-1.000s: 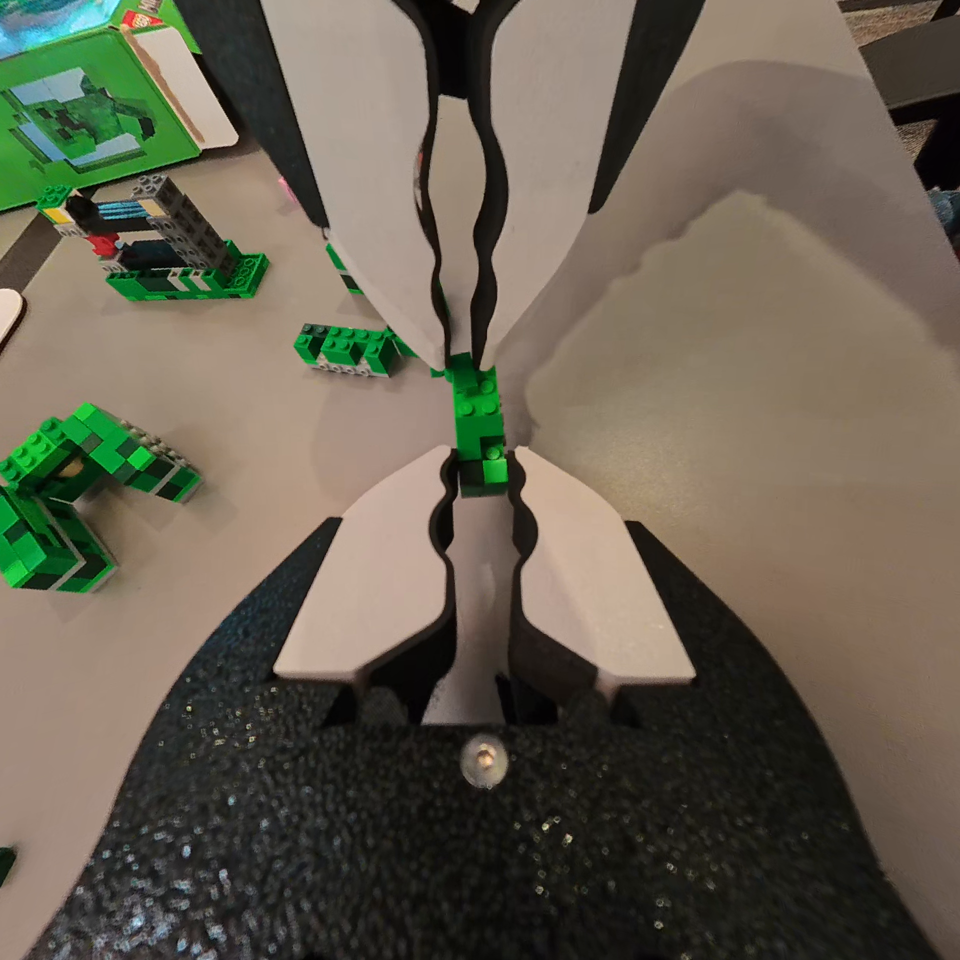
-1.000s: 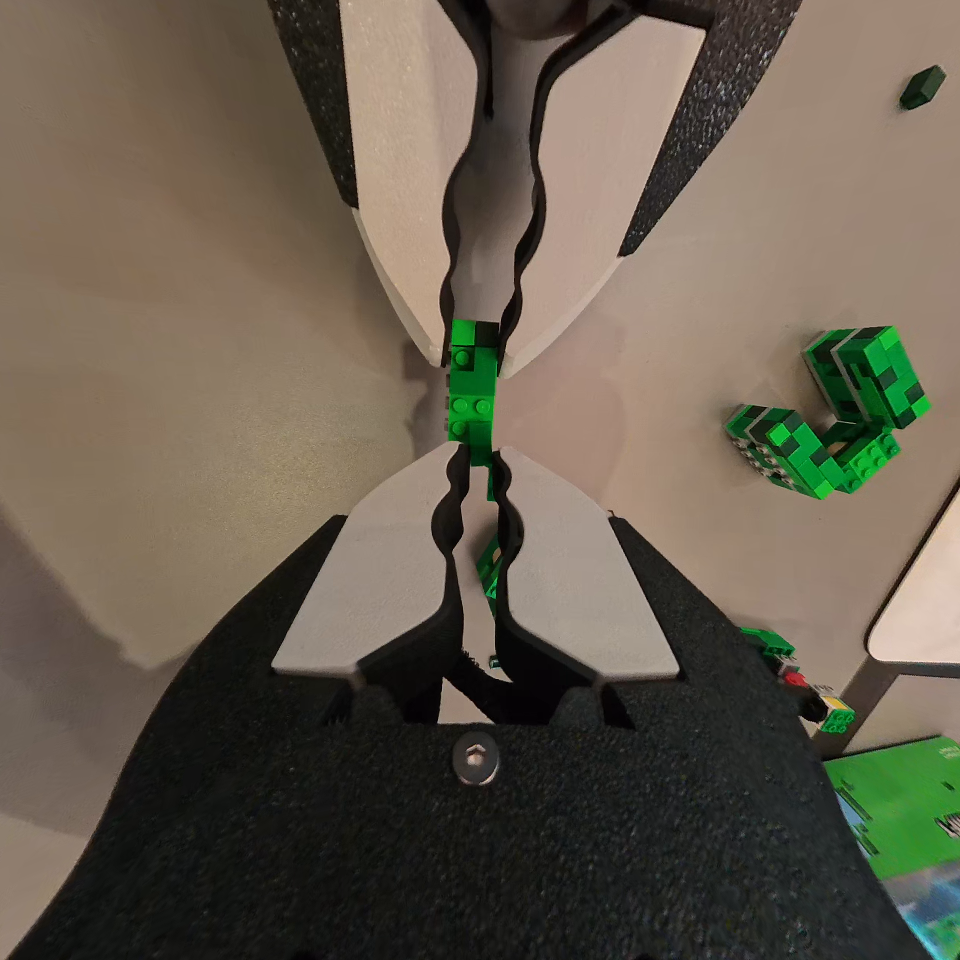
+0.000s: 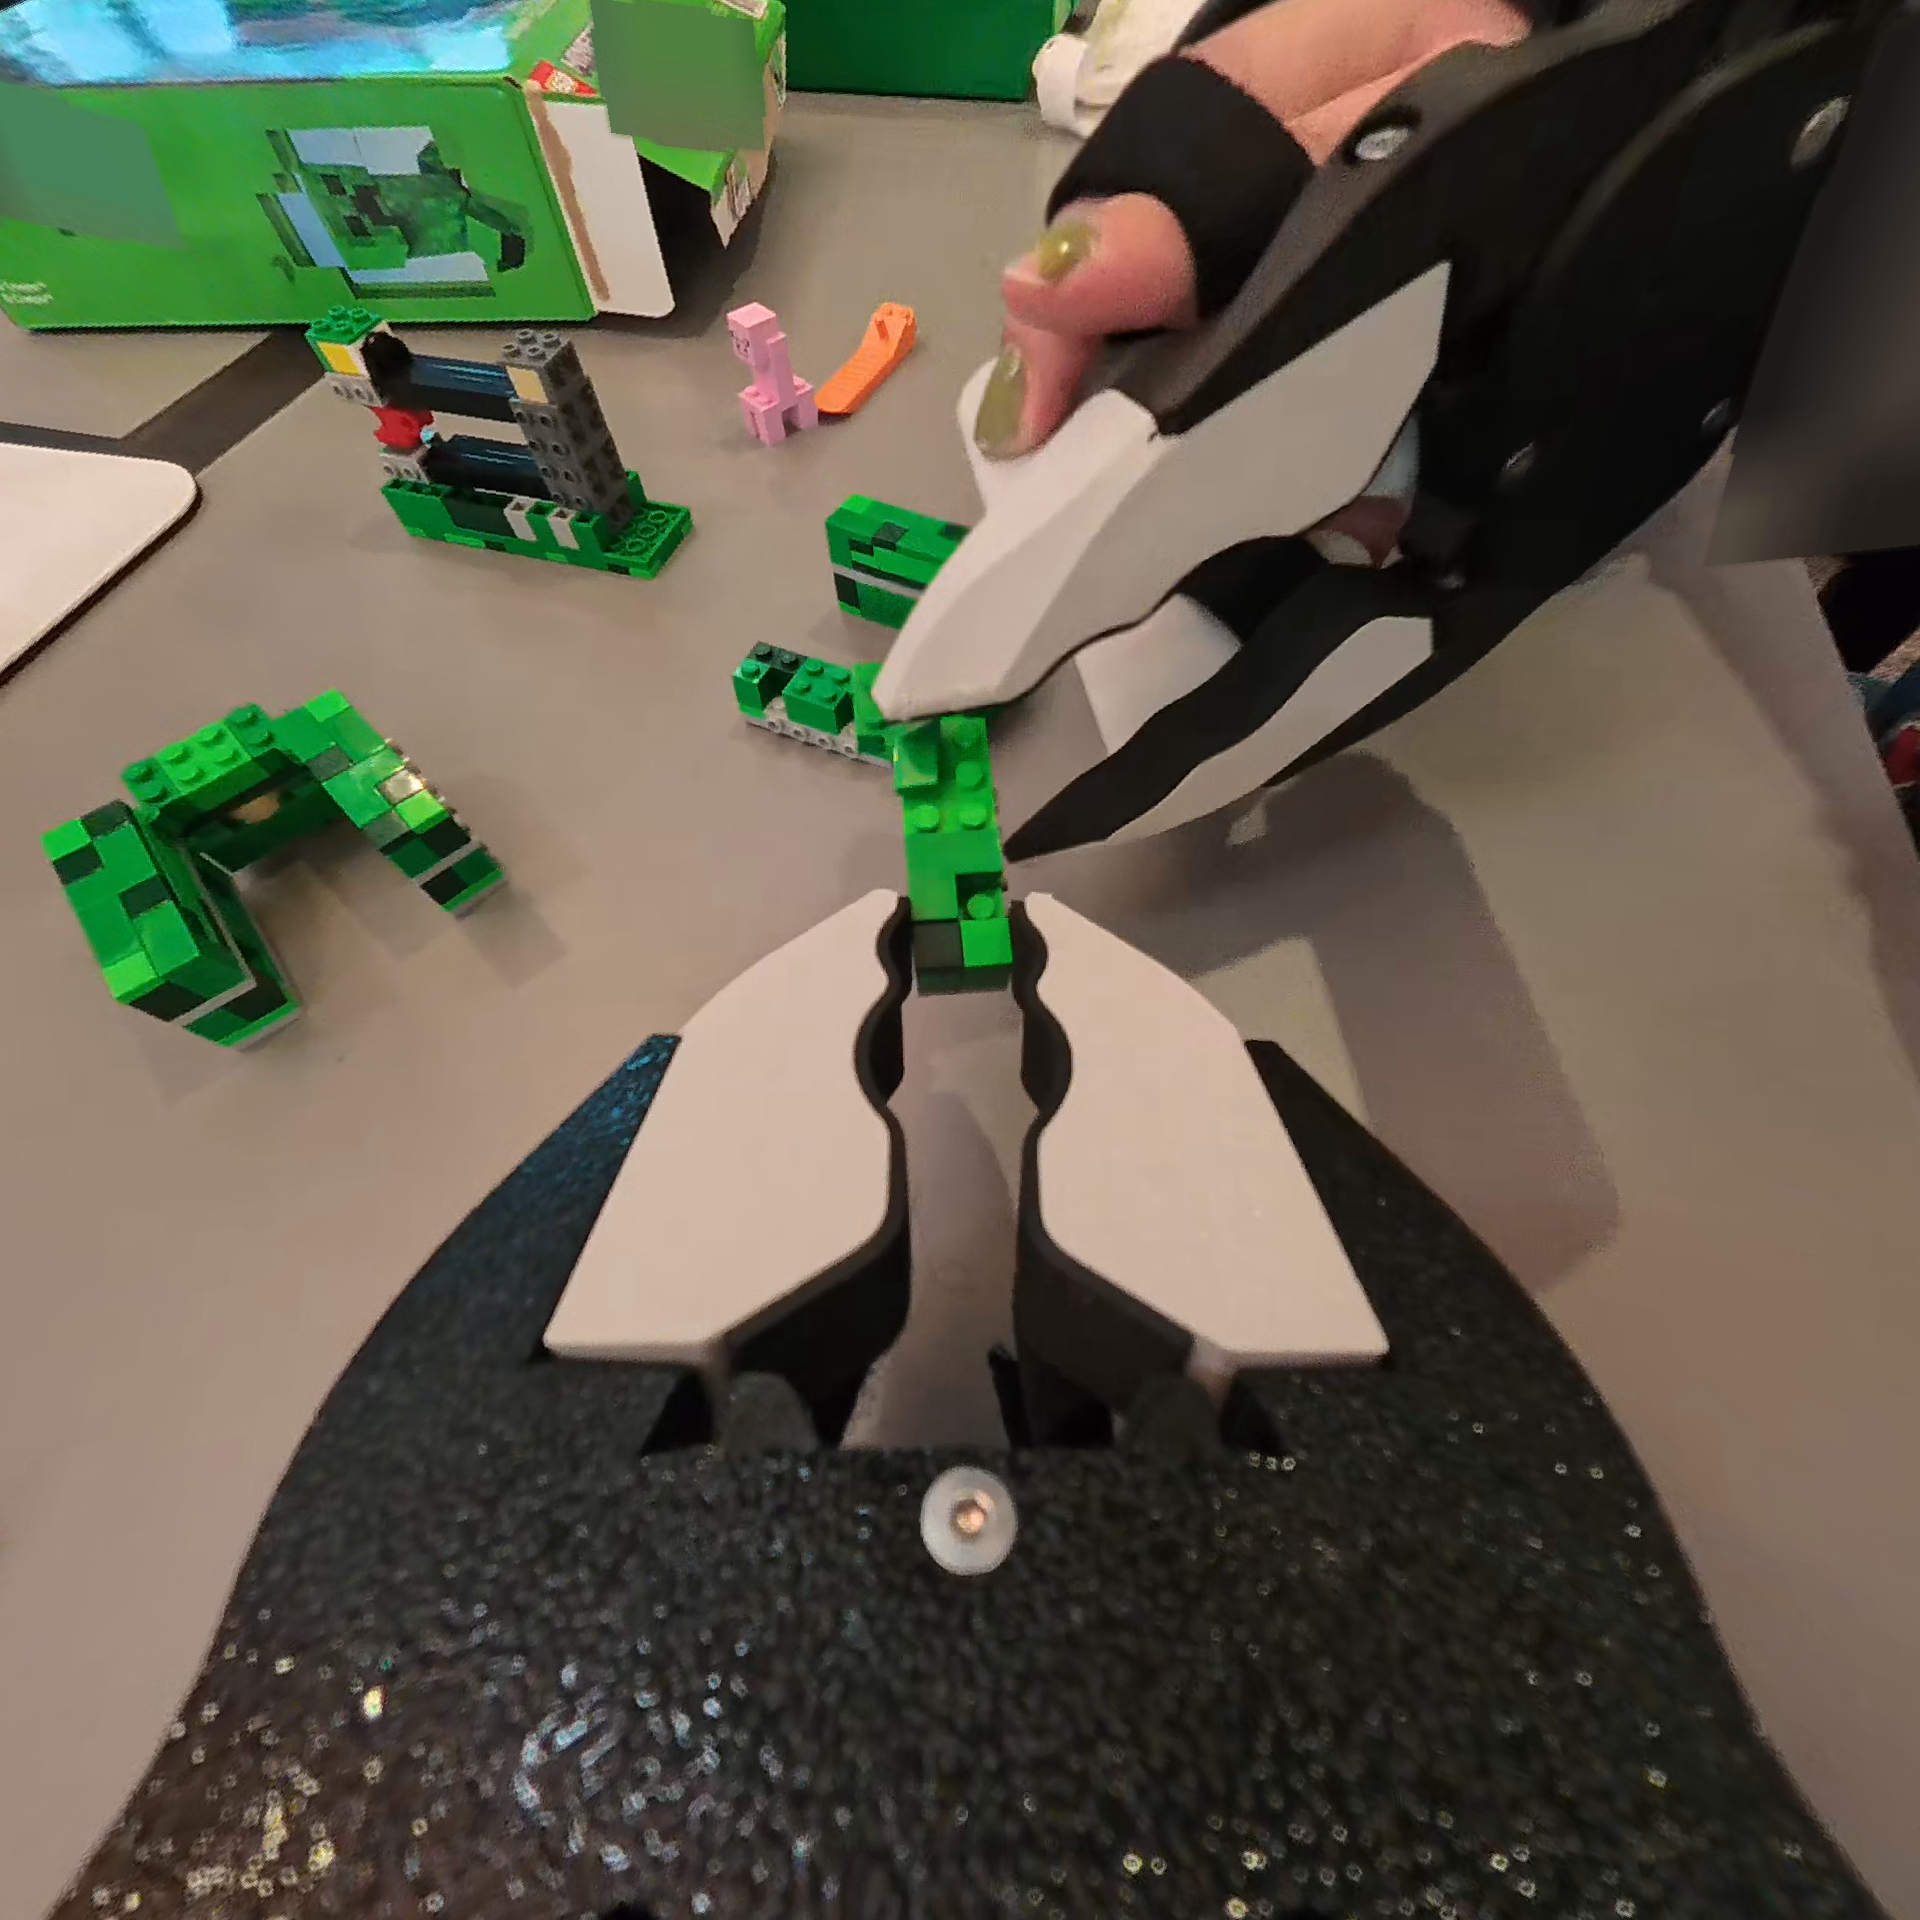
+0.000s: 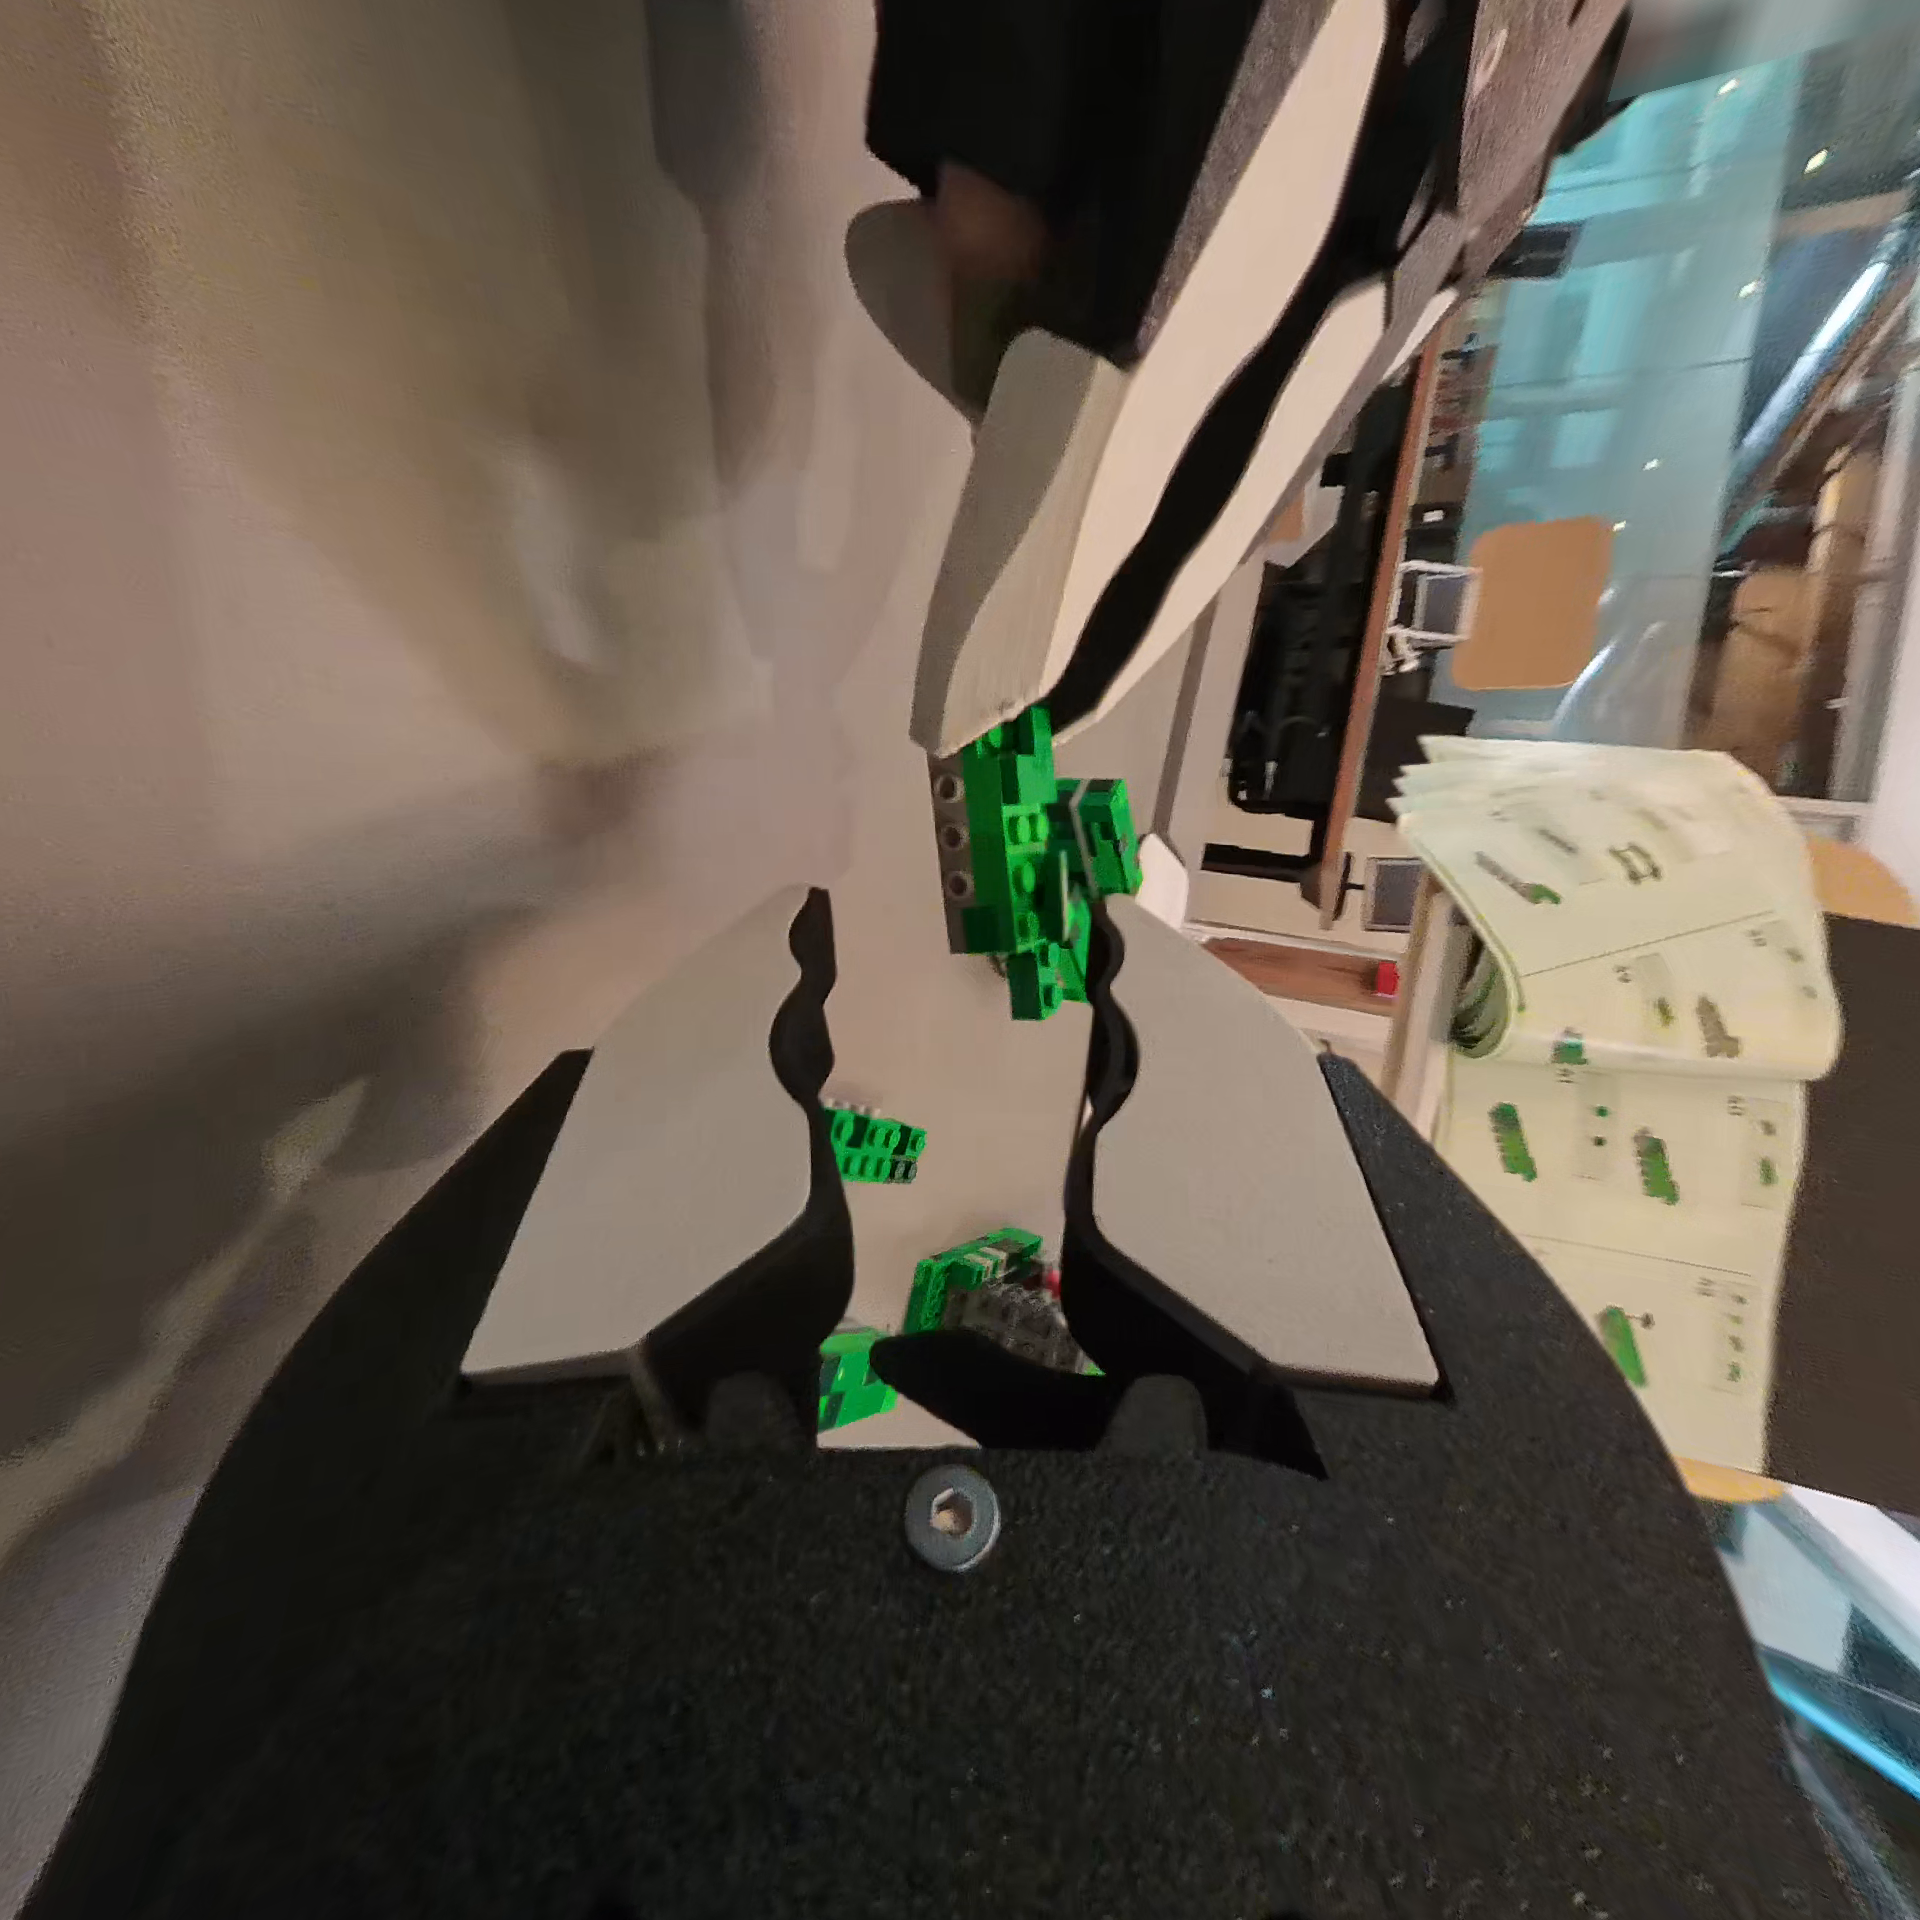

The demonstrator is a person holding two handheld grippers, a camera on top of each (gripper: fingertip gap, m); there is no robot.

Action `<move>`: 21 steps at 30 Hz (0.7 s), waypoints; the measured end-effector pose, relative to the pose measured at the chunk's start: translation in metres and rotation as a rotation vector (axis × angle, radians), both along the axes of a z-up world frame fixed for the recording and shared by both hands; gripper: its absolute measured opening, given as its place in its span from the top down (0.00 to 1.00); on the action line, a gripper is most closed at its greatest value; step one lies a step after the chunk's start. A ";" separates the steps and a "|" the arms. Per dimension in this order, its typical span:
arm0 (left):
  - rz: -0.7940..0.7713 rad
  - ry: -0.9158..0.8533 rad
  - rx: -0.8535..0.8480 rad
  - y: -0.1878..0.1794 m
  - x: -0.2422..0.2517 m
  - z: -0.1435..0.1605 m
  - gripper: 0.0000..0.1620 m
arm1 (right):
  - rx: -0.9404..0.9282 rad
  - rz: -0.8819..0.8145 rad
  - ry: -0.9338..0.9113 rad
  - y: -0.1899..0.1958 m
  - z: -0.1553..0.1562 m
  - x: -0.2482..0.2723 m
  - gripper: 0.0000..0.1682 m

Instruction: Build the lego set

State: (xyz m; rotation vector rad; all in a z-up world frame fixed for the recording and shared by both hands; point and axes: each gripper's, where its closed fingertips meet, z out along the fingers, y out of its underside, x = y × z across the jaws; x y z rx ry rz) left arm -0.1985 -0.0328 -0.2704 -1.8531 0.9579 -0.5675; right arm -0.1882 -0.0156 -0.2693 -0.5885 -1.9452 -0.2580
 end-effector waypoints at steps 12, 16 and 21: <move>-0.024 0.011 -0.005 -0.003 0.005 -0.002 0.89 | 0.138 0.042 0.015 0.004 0.001 -0.003 0.87; -0.029 0.010 -0.004 -0.003 0.006 -0.002 0.89 | 0.192 0.075 0.003 0.003 0.002 -0.001 0.87; -0.037 0.007 -0.019 -0.004 0.008 -0.004 0.89 | 0.333 0.123 -0.037 0.003 0.002 0.001 0.89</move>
